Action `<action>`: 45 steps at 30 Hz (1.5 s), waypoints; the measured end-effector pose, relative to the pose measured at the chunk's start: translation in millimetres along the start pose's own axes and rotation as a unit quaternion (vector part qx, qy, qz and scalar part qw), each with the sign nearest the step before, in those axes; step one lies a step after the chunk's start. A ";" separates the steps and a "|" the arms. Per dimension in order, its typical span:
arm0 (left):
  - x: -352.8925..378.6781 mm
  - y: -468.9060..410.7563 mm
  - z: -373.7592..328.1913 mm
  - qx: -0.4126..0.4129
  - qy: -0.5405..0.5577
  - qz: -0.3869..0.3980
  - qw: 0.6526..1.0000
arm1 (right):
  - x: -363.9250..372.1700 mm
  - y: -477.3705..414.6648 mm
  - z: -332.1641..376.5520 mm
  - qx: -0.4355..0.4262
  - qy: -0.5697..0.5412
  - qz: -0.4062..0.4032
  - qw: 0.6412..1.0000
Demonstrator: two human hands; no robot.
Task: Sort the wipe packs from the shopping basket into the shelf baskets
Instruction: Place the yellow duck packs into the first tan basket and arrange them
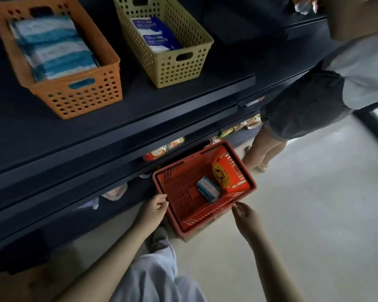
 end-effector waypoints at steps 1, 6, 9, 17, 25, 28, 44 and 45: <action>5.9 -11.7 1.1 -0.015 0.002 -0.005 1.000 | -5.6 -15.9 -4.5 0.007 0.003 0.007 1.000; 32.5 -63.8 2.4 -0.083 -0.012 -0.072 0.994 | -23.6 -94.0 -20.1 0.031 0.064 0.037 0.997; 49.9 -88.1 0.9 -0.094 -0.049 -0.133 0.985 | -21.7 -140.8 -18.0 0.013 0.085 0.063 0.994; 107.8 -151.5 69.2 -0.161 -0.125 -0.353 0.913 | 19.3 -301.1 -47.0 -0.036 0.125 0.109 0.985; 151.0 -179.2 91.5 -0.202 -0.154 -0.485 0.837 | 59.9 -392.5 -118.4 -0.086 0.212 0.092 0.969; 151.7 -179.2 89.8 -0.209 -0.163 -0.485 0.833 | 73.1 -399.2 -124.2 -0.088 0.204 0.050 0.974; 140.2 -164.6 73.6 -0.195 -0.067 -0.403 0.892 | 48.3 -353.3 -83.0 -0.063 -0.110 0.083 0.988; 137.8 -157.2 60.6 -0.187 -0.049 -0.390 0.900 | 38.2 -330.9 -72.0 -0.048 -0.180 0.106 0.977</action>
Point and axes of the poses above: each hand's wrist, its own y-axis away from the middle knuckle, its own x-axis out of the palm, z = x × y, the point moved 1 cm from there along -y, towards the middle knuckle, and after that the axes turned 8 degrees about z, right-handed, at the moved point
